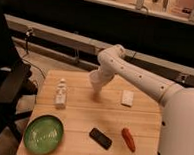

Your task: Pick up the ceramic cup

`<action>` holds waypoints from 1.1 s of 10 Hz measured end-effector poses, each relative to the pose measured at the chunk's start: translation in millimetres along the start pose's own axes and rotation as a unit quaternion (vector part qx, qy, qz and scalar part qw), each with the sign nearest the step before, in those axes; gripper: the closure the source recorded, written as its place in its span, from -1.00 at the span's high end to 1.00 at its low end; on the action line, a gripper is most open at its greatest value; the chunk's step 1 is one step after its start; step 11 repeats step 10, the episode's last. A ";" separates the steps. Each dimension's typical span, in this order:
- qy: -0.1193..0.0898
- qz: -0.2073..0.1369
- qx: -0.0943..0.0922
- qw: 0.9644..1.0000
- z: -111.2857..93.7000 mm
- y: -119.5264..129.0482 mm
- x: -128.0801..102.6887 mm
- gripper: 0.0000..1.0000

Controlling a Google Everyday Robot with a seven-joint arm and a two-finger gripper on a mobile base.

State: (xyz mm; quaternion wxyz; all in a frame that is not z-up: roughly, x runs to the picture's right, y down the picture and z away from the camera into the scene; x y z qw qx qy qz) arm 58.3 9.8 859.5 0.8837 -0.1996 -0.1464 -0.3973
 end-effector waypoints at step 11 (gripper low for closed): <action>0.003 -0.004 0.006 1.000 -35.1 -14.7 10.7 -0.90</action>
